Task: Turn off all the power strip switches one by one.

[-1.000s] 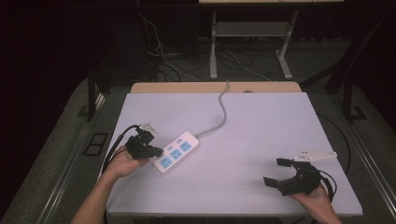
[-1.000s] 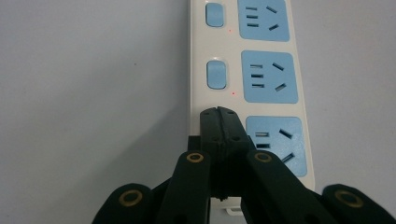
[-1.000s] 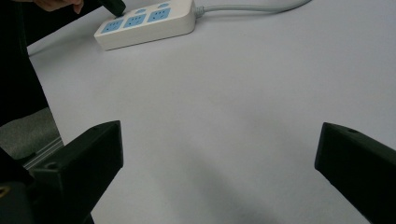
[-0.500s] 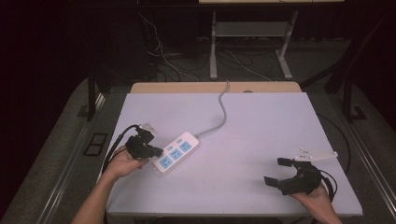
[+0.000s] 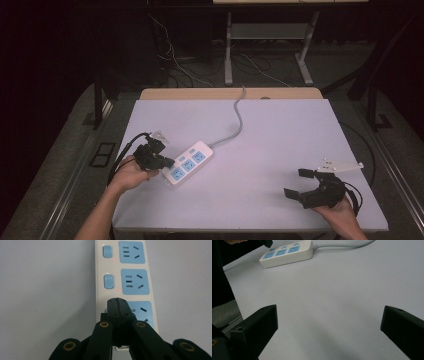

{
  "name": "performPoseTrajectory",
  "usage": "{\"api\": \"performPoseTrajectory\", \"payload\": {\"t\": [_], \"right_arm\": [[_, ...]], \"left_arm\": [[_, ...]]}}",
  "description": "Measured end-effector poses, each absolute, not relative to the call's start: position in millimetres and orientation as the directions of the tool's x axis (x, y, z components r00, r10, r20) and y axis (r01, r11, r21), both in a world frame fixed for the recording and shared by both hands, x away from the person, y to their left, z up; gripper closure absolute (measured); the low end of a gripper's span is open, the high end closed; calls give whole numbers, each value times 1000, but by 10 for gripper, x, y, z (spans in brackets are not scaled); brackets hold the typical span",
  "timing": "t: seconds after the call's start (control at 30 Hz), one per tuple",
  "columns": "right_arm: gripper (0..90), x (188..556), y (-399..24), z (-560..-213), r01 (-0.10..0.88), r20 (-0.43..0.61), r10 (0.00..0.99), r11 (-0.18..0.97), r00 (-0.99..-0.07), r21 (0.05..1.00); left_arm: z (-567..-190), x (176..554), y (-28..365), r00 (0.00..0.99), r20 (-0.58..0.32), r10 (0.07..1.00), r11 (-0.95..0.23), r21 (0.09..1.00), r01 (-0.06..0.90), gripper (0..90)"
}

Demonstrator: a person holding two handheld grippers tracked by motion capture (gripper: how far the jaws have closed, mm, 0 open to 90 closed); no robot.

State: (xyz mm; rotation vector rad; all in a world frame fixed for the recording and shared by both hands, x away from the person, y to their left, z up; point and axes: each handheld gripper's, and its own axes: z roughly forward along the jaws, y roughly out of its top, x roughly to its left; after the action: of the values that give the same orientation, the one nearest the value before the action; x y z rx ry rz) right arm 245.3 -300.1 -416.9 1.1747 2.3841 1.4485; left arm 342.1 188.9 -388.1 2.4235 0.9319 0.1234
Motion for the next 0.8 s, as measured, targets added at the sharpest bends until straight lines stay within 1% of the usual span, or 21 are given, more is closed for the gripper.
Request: {"api": "performPoseTrajectory", "payload": {"t": [0.53,0.8], "right_arm": [[9,2451,-3010,-4164,553,280,666,238,-691,799],[10,2450,-3013,-4164,553,282,665,236,-691,799]], "left_arm": [[-3534,3476,1849,765,-56,642,-622,546,562,893],[-3496,3526,1802,769,-52,637,-623,554,553,893]]}}
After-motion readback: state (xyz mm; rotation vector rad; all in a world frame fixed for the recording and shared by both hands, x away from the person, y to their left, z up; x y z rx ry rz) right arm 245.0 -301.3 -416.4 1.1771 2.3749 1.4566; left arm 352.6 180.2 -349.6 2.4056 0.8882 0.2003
